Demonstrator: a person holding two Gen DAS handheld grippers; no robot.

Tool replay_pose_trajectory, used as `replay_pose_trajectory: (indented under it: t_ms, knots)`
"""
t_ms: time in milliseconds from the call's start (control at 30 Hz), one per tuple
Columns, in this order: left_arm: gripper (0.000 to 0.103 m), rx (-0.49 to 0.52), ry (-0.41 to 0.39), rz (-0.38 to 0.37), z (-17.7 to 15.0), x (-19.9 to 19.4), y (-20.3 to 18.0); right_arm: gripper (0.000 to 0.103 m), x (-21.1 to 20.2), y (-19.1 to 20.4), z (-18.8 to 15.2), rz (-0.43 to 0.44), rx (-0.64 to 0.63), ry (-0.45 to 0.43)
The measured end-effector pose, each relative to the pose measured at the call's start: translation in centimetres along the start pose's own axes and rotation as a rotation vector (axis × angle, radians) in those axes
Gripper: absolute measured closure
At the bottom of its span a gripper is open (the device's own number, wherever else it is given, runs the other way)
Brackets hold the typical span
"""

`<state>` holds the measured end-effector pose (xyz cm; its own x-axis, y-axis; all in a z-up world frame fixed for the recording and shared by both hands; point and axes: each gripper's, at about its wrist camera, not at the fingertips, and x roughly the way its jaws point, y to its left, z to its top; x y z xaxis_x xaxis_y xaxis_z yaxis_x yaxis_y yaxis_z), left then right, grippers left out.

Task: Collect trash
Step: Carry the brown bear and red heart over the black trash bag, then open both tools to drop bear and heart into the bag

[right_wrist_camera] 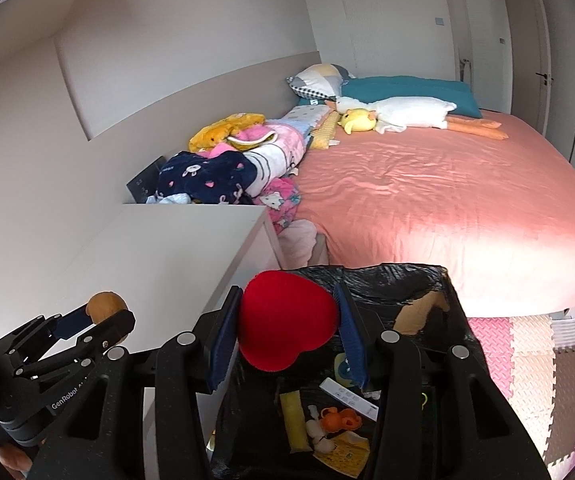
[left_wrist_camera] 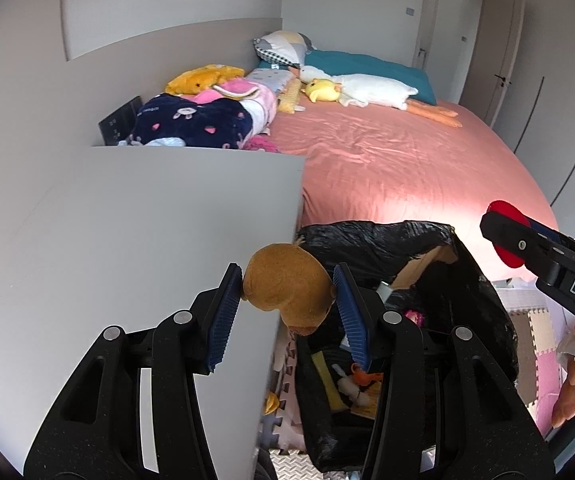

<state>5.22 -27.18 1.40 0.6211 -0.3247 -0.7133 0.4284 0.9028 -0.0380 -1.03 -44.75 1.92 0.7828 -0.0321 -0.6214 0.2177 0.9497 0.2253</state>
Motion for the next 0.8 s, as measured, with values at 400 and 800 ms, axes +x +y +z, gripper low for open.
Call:
replay_pose_trajectory:
  t_ms: [400, 800]
  knots:
    - [0.055, 0.049, 0.017, -0.051, 0.6, 0.9, -3.2, 0.055, -1.1, -3.2, 0.2, -0.045, 0.033, -0.012]
    - [0.055, 0.109, 0.034, -0.101, 0.7, 1.4, -6.3, 0.055, -2.0, -5.8, 0.1, -0.104, 0.066, -0.031]
